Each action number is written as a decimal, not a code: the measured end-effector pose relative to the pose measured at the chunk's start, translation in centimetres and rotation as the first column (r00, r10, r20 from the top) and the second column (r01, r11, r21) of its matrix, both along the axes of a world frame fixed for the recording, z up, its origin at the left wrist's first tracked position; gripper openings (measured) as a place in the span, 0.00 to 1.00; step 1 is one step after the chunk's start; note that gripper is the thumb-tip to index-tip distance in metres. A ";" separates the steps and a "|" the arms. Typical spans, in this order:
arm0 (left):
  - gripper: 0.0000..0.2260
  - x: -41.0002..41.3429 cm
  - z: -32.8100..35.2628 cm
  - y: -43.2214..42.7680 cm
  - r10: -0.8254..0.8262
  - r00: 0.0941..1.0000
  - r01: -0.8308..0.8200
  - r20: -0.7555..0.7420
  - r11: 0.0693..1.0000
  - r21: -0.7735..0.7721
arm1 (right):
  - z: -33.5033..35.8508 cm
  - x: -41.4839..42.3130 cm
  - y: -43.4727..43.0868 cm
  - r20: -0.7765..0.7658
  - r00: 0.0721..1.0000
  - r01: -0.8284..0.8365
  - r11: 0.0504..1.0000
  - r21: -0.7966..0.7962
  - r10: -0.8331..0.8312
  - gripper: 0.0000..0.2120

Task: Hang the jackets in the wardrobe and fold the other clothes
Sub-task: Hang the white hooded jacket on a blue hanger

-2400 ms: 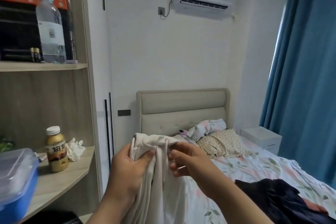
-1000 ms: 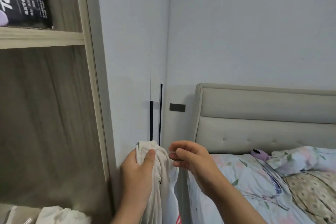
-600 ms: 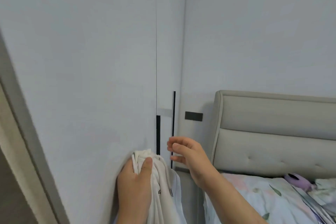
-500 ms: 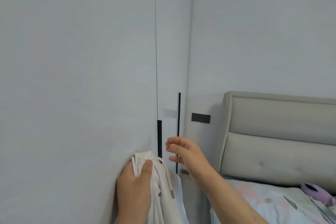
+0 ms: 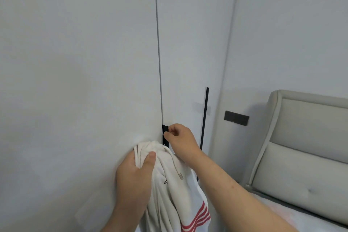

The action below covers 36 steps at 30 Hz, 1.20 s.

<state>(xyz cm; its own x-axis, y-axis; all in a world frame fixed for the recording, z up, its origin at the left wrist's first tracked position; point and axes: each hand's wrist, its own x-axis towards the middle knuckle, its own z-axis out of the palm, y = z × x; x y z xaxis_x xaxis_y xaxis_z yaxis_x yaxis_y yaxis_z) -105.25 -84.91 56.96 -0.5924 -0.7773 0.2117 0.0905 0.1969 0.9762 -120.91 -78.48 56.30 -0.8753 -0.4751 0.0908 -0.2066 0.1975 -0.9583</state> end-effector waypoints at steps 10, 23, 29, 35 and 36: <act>0.13 -1.6 -0.9 0.0 -0.075 0.996 0.077 0.039 0.996 -0.047 | -0.8 0.3 4.1 0.013 1.000 0.006 0.999 -0.039 -0.006 0.06; 0.07 -7.2 -4.5 3.4 -0.234 0.952 0.241 0.196 0.970 -0.015 | -2.5 -1.2 17.0 -0.138 0.817 0.556 0.828 -0.073 -0.560 0.14; 0.05 -9.9 -4.8 4.5 -0.256 0.957 0.258 0.138 0.966 0.001 | -2.7 -2.7 20.0 -0.133 0.758 0.630 0.770 -0.107 -0.638 0.13; 0.07 -11.3 -3.9 5.7 -0.292 0.951 0.293 0.099 0.956 -0.003 | -2.9 -4.3 22.2 -0.138 0.744 0.642 0.756 -0.125 -0.654 0.11; 0.07 -11.4 -3.7 5.9 -0.296 0.951 0.297 0.088 0.955 0.004 | -3.0 -4.7 22.5 -0.144 0.737 0.647 0.751 -0.131 -0.660 0.10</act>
<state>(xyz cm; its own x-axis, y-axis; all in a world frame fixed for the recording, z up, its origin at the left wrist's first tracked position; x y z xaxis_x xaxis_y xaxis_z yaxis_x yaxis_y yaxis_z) -116.70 -79.03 53.22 -0.8121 -0.5623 0.1561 0.0617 0.1834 0.9811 -125.60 -56.00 53.34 -0.9347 0.2217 0.2778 -0.2114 0.2815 -0.9360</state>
